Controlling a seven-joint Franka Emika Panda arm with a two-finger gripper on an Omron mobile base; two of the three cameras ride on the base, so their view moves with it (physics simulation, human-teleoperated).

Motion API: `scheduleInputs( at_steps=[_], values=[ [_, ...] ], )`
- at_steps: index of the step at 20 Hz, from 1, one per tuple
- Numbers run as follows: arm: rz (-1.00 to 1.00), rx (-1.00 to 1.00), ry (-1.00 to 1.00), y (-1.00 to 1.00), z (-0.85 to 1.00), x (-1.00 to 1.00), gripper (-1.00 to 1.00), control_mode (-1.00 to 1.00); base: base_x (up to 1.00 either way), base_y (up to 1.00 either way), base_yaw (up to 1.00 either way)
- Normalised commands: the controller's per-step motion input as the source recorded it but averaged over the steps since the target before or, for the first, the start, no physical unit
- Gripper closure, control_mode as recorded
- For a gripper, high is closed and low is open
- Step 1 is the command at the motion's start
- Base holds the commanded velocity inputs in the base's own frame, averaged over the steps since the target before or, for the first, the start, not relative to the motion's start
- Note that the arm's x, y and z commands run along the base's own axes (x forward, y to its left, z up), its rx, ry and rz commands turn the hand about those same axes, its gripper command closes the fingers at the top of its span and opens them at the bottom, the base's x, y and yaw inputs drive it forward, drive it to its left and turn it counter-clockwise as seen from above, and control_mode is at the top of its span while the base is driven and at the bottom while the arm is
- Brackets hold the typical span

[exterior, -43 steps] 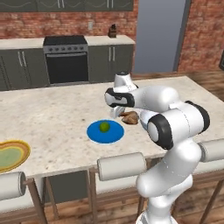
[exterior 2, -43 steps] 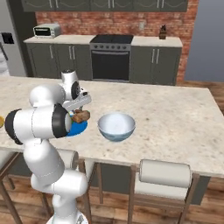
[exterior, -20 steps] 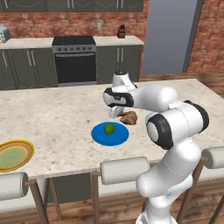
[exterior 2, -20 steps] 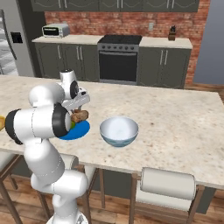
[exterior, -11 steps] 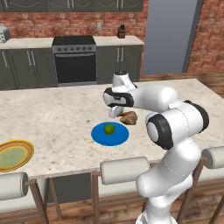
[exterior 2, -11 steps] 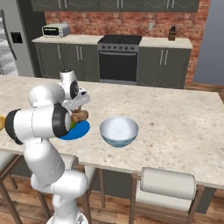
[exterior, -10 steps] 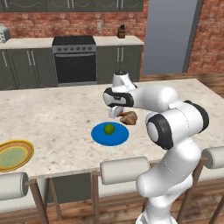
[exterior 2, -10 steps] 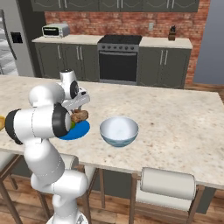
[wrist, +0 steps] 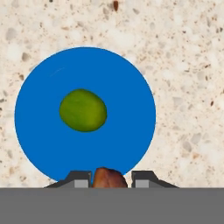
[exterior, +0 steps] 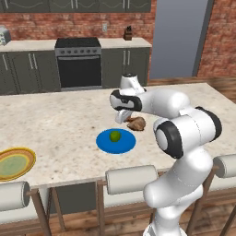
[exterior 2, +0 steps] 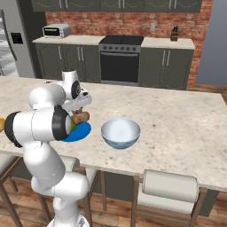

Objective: Pick the chicken drumstick and lime from their plates and place them in the bowl. Then put the bowl in the fridge.

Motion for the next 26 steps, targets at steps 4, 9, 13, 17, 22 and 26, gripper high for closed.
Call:
scheduleInputs(
  at_steps=[4, 9, 13, 17, 22, 26],
  values=[
    [0.0, 0.0, 0.14, -0.4, 0.74, -0.14, 1.0, -1.0, 0.0, 0.0, 0.0],
    [0.0, 0.0, 0.16, -0.54, 0.57, -0.05, 1.0, -1.0, 0.0, 0.0, 0.0],
    [0.0, -0.08, 0.23, -0.54, 0.13, 0.04, 1.0, -1.0, 0.0, 0.0, 0.0],
    [0.0, -0.03, 0.14, -0.57, -0.06, 0.04, 1.0, -1.0, 0.0, 0.0, 0.0],
    [-0.01, 0.01, 0.01, -0.51, -0.11, -0.07, 1.0, -1.0, 0.0, 0.0, 0.0],
    [-0.01, 0.0, 0.0, -0.48, -0.13, -0.17, 1.0, -1.0, 0.0, 0.0, 0.0]
  ],
)
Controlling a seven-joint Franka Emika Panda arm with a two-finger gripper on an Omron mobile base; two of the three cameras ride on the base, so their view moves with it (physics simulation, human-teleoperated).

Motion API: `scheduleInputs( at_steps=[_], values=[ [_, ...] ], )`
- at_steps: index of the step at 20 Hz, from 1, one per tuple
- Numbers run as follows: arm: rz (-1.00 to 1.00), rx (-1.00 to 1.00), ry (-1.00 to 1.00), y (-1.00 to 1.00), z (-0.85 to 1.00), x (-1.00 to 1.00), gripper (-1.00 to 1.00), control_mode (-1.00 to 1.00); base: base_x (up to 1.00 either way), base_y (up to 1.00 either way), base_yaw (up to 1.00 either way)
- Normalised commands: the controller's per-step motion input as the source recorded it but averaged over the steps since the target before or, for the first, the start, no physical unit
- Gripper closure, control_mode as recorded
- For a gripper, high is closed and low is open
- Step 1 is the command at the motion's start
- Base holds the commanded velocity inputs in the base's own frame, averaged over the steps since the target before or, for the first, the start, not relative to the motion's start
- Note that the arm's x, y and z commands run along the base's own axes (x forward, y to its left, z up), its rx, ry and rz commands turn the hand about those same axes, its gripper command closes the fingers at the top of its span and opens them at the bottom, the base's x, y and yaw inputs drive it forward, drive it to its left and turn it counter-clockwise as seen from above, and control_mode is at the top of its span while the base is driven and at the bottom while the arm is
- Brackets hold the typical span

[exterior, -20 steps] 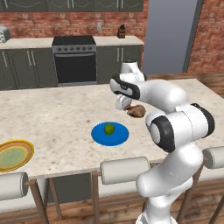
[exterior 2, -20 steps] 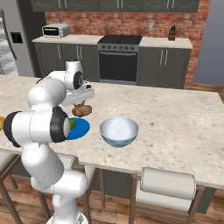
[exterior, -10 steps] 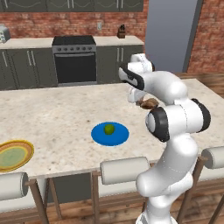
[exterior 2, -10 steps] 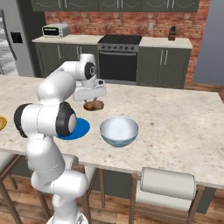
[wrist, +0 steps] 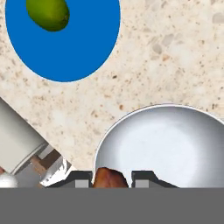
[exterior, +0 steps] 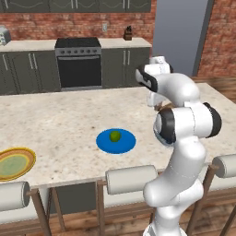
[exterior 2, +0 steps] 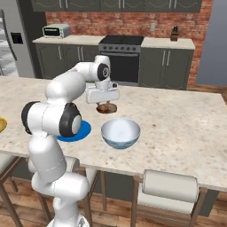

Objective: Pick the chicken drumstick and lime from their plates and place them in the bowl. Then put the bowl in the fridge.

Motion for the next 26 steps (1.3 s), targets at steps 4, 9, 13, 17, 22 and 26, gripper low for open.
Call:
scheduleInputs(
  at_steps=[4, 9, 13, 17, 22, 26],
  values=[
    [-0.07, 0.02, -0.18, -0.36, -0.3, -0.25, 1.0, -1.0, 0.0, 0.0, 0.0],
    [-0.12, 0.03, -0.33, -0.23, -0.31, -0.07, 1.0, -1.0, 0.0, 0.0, 0.0],
    [-0.04, 0.04, -0.3, -0.15, -0.18, 0.0, 1.0, -1.0, 0.0, 0.0, 0.0],
    [0.01, 0.0, -0.23, -0.16, -0.15, 0.09, 1.0, -1.0, 0.0, 0.0, 0.0],
    [0.06, 0.0, -0.18, -0.13, -0.17, 0.23, 1.0, -1.0, 0.0, 0.0, 0.0],
    [0.06, 0.0, -0.12, -0.07, -0.15, 0.19, 1.0, -1.0, 0.0, 0.0, 0.0]
  ],
)
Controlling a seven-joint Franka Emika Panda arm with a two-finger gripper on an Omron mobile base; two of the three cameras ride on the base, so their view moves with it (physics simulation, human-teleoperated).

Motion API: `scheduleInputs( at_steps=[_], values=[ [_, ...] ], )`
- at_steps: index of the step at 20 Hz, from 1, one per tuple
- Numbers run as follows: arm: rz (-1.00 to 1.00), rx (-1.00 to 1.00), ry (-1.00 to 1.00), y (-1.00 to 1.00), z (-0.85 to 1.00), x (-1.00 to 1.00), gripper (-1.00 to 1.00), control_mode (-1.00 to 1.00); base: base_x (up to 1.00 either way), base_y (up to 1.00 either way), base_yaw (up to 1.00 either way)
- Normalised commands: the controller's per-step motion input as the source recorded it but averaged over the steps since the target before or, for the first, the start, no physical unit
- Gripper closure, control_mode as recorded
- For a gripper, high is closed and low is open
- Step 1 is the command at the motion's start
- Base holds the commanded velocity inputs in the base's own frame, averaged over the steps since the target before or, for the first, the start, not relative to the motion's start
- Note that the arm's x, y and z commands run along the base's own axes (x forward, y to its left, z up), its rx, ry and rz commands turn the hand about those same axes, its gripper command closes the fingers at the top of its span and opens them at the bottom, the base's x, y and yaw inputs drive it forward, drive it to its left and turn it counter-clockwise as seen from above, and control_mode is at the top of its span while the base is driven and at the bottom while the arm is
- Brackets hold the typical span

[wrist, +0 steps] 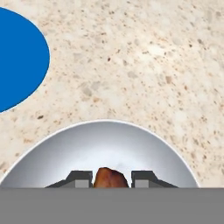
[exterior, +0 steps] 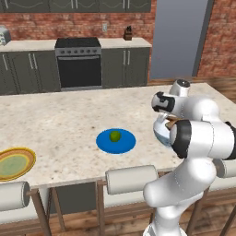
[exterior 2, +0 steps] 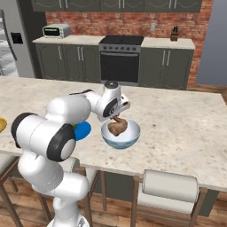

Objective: Pick the chicken drumstick and lime from their plates and place them in the bowl. Then put the bowl in the fridge.

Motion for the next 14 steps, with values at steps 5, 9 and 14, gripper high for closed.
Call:
scheduleInputs(
  at_steps=[5, 9, 14],
  values=[
    [0.07, 0.0, -0.08, -0.12, -0.06, 0.19, 1.0, -1.0, 0.0, 0.0, 0.0],
    [0.04, 0.0, -0.03, -0.18, 0.0, -0.01, 1.0, -1.0, 0.0, 0.0, 0.0],
    [0.0, -0.03, 0.0, -0.16, 0.0, -0.1, 1.0, -1.0, 0.0, 0.0, 0.0]
  ],
)
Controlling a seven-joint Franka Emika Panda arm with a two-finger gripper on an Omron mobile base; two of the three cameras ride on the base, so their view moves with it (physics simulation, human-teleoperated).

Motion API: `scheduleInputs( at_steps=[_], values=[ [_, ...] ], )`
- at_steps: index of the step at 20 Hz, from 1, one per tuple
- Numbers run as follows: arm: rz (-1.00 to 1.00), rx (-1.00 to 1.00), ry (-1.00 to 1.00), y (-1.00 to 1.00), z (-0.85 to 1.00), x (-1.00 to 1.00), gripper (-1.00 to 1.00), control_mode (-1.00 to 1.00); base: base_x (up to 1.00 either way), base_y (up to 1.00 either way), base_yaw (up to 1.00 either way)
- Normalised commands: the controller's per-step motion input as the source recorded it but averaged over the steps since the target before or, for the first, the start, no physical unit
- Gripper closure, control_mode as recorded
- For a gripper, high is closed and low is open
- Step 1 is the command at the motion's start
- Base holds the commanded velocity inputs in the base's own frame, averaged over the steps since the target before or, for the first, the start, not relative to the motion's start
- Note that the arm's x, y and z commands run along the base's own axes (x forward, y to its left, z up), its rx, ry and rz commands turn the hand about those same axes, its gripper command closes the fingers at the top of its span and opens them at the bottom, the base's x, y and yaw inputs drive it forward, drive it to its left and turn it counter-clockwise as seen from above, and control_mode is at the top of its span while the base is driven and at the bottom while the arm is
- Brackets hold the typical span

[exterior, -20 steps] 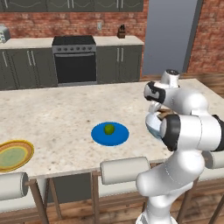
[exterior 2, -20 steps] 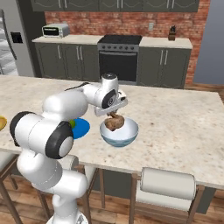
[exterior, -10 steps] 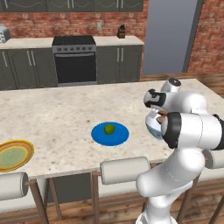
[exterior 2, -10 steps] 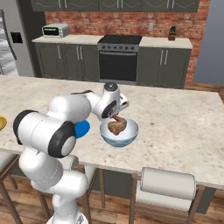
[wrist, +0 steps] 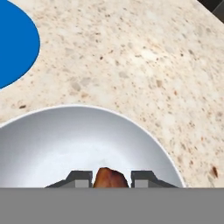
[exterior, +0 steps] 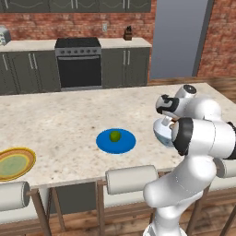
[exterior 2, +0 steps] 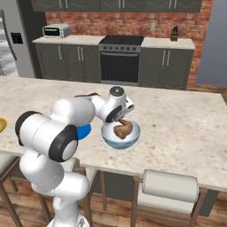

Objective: Pick the chicken drumstick and lime from their plates and place them in the bowl. Then put the bowl in the fridge.

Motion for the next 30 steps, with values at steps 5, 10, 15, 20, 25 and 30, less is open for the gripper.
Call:
scheduleInputs(
  at_steps=[5, 10, 15, 20, 25, 30],
  values=[
    [0.0, 0.0, 0.0, 0.0, -0.03, 0.14, 1.0, -1.0, 0.0, 0.0, 0.0],
    [0.08, 0.0, 0.0, 0.02, -0.04, 0.25, 1.0, -1.0, 0.0, 0.0, 0.0],
    [0.11, 0.0, 0.0, 0.0, -0.11, 0.06, 1.0, -1.0, 0.0, 0.0, 0.0],
    [0.1, 0.0, 0.0, 0.0, -0.16, -0.06, 1.0, -1.0, 0.0, 0.0, 0.0],
    [0.03, 0.01, 0.0, 0.0, -0.05, 0.04, 1.0, -1.0, 0.0, 0.0, 0.0],
    [0.0, 0.02, 0.0, 0.01, 0.0, 0.12, 1.0, -1.0, 0.0, 0.0, 0.0]
  ],
)
